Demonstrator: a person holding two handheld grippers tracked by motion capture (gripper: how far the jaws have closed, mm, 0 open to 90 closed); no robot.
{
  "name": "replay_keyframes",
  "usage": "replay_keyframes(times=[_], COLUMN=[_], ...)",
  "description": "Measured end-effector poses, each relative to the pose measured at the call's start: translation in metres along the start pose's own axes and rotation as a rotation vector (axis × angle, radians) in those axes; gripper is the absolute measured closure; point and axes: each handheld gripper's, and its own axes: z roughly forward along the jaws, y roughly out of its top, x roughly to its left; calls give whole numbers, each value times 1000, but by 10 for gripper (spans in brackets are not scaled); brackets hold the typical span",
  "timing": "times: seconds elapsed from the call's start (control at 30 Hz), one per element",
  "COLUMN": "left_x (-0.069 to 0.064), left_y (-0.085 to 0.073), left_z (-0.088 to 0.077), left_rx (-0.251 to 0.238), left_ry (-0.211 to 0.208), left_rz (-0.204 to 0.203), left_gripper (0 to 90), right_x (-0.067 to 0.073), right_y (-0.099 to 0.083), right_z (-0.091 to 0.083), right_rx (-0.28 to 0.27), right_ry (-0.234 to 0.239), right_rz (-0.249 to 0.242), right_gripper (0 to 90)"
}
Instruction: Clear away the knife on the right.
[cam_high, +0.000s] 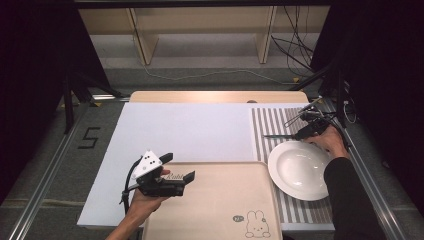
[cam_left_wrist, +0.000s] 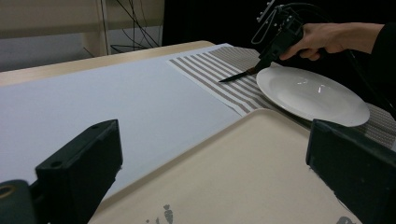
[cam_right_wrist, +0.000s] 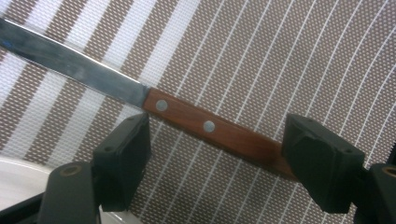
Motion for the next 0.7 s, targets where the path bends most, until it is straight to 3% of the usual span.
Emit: replay_keyframes(times=[0.37,0.7], left_x=[-1,-1], left_y=[0,0], left_z=[1,1], left_rx=[5,6], left_ry=[-4,-5], left_rz=[4,6], left_gripper=[36,37], right_x=[4,4], right_y=[2,5], right_z=[8,9], right_rx=[35,49], right_ry=[-40,-43], right_rz=[-35,-66], right_gripper=[241,240])
